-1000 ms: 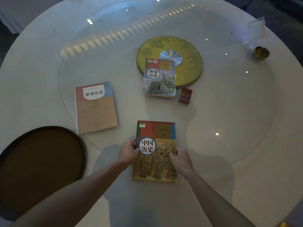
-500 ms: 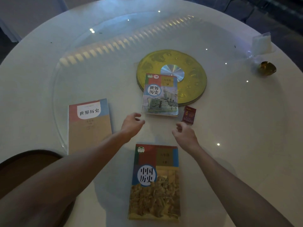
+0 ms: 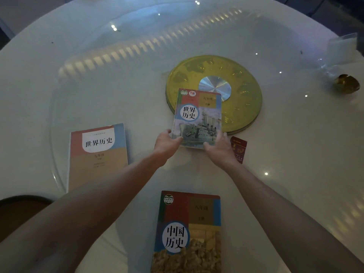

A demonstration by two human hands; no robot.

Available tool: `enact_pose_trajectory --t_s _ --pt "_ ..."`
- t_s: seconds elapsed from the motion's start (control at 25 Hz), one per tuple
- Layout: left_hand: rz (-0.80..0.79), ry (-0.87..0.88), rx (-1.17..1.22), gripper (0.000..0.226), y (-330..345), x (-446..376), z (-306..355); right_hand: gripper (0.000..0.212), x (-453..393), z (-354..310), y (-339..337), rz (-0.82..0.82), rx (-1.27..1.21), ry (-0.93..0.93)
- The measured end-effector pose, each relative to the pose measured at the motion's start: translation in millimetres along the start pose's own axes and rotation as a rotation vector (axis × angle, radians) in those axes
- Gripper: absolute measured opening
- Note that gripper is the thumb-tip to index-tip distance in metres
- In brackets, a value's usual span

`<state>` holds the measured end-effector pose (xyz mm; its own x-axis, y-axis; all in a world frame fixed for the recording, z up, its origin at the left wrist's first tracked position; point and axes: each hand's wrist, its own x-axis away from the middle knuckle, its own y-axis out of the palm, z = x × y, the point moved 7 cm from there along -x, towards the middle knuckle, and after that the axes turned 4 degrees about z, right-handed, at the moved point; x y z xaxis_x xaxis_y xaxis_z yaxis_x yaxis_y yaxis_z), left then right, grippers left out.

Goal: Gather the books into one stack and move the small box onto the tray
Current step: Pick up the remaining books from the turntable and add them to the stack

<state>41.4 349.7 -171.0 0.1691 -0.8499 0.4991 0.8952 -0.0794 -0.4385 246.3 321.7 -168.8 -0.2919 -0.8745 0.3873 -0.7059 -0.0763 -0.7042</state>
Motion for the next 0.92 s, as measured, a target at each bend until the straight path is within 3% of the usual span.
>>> enact_pose_trajectory --t_s 0.08,0.24,0.48,0.64,0.72,0.92 --pt "0.002 -0.015 0.017 0.062 2 -7 -2 0.075 -8 6 -3 0.035 -0.128 0.079" --pt "-0.06 -0.013 -0.028 0.067 2 -11 -6 0.042 -14 19 -8 0.133 -0.326 0.221" --pt "-0.187 -0.114 0.251 0.019 2 6 -18 0.032 3 22 -2 0.093 -0.461 0.285" --pt "-0.251 -0.152 0.504 0.043 -4 31 -10 0.02 21 26 0 0.02 -0.554 0.281" --pt "-0.297 -0.142 0.577 0.056 -12 45 -6 0.024 31 28 -8 0.026 -0.592 0.274" --pt "-0.402 -0.07 0.601 0.052 -26 87 3 0.04 62 32 -15 -0.096 -0.818 0.271"
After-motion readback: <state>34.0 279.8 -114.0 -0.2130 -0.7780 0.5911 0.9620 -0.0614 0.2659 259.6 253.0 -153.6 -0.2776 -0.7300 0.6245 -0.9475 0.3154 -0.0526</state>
